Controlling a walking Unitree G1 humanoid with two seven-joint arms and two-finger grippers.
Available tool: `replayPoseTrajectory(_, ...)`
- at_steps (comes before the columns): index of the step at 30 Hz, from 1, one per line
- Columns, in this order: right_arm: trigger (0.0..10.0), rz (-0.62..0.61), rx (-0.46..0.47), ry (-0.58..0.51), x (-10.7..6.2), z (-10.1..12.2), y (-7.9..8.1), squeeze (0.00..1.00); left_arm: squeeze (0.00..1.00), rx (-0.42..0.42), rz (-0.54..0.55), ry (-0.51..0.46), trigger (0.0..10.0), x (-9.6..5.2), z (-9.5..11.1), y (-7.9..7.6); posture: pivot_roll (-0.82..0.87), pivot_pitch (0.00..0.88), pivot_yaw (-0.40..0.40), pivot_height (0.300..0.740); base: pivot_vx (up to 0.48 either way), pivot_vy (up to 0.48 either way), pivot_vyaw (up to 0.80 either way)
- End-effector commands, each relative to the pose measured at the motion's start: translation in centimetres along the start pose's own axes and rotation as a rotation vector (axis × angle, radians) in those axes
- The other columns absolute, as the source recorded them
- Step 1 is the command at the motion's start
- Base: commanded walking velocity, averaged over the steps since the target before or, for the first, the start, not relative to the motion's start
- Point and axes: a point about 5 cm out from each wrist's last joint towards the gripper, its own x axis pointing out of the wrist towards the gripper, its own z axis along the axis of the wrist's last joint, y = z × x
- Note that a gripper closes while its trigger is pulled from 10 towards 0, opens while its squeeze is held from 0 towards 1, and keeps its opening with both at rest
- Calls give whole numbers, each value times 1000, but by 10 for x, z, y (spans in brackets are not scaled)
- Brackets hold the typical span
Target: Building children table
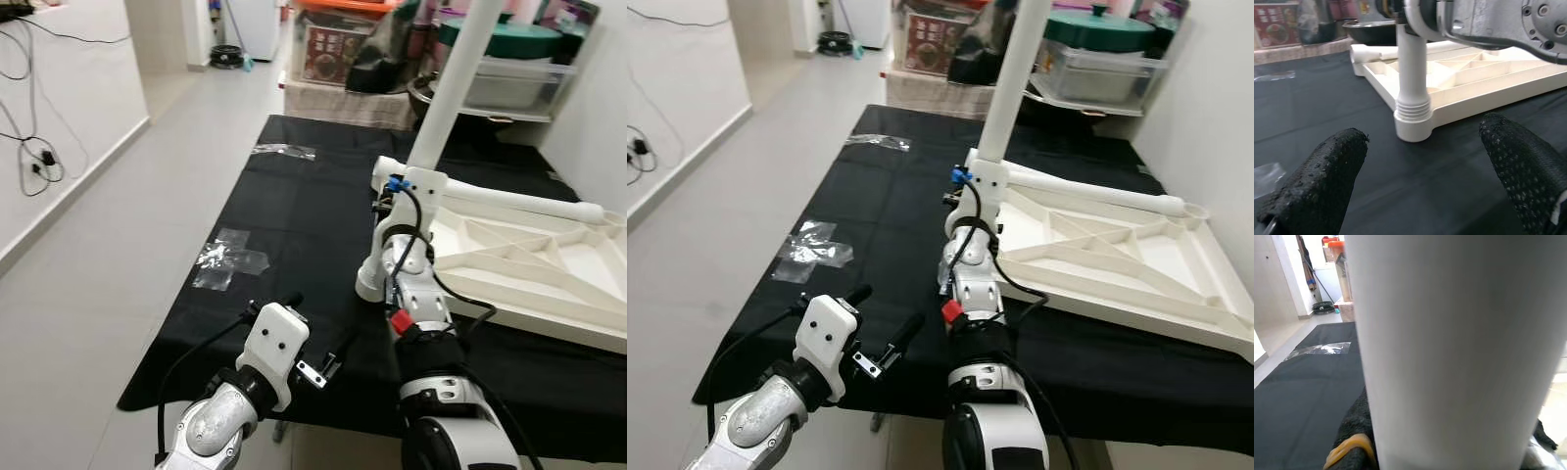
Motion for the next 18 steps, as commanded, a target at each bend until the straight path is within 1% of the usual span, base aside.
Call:
replayPoseTrajectory(1, 10000, 69, 15, 3, 0, -9, 0, 1000, 0, 2, -3, 13, 10000, -1, -3, 0, 95, 86, -88, 740, 0, 0, 0)
replayPoseTrajectory(2, 10000, 101, 33, -2, 2, -10, -1, 1000, 0, 3, -3, 13, 10000, -1, -3, 0, 93, 87, -90, 740, 0, 0, 0)
replayPoseTrajectory(4, 10000, 131, 35, -14, 3, -8, -3, 1000, 0, 2, -3, 12, 10000, 0, -3, -1, 96, 88, -92, 740, 0, 0, 0)
replayPoseTrajectory(7, 10000, 142, 41, -21, 3, -7, -4, 1000, 0, 3, -3, 11, 10000, 0, -3, -1, 98, 89, -95, 740, 0, 0, 0)
replayPoseTrajectory(8, 10000, 248, 97, 9, 2, -8, -1, 0, 0, 2, -1, 11, 10000, 0, -3, -1, 98, 90, -94, 740, 0, 0, 0)
replayPoseTrajectory(9, 10000, 326, 144, 28, 1, -8, 2, 0, 0, 1, 1, 10, 10000, 0, -3, 0, 98, 90, -94, 740, 0, 0, 0)
replayPoseTrajectory(10, 10000, 565, 136, 71, 0, -11, 2, 0, 0, 3, 3, 10, 10000, 0, -3, 0, 100, 93, -94, 740, 0, 0, 0)
replayPoseTrajectory(11, 10000, 565, 136, 71, 0, -11, 2, 0, 0, 3, 3, 10, 10000, 0, -3, 0, 100, 93, -94, 740, 0, 0, 0)
replayPoseTrajectory(12, 10000, 774, 127, 104, -5, -13, 0, 0, 0, 10, 2, 11, 10000, 1, -3, 1, 100, 93, -95, 740, 0, 0, 0)
replayPoseTrajectory(13, 10000, 966, 143, 148, -9, -13, -7, 0, 0, 10, 4, 11, 10000, 1, -3, 1, 100, 91, -96, 740, 0, 0, 0)
replayPoseTrajectory(14, 10000, 966, 143, 148, -9, -13, -7, 0, 0, 10, 4, 11, 10000, 1, -3, 1, 100, 91, -96, 740, 0, 0, 0)
replayPoseTrajectory(15, 10000, 1244, 174, 153, -16, -7, -16, 0, 0, 6, 6, 7, 10000, 1, -2, 1, 104, 93, -97, 740, 0, 0, 0)
replayPoseTrajectory(16, 10000, 1326, 171, 156, -17, -4, -17, 0, 0, 8, 5, 5, 10000, 1, -1, 1, 110, 94, -101, 740, 0, 0, 0)
replayPoseTrajectory(17, 10000, 1326, 171, 156, -17, -4, -17, 0, 0, 8, 5, 5, 10000, 1, -1, 1, 110, 94, -101, 740, 0, 0, 0)
replayPoseTrajectory(18, 10000, 1365, 170, 172, -16, -2, -15, 0, 0, 9, 5, 4, 10000, 1, -1, 1, 110, 94, -101, 740, 0, 0, 0)
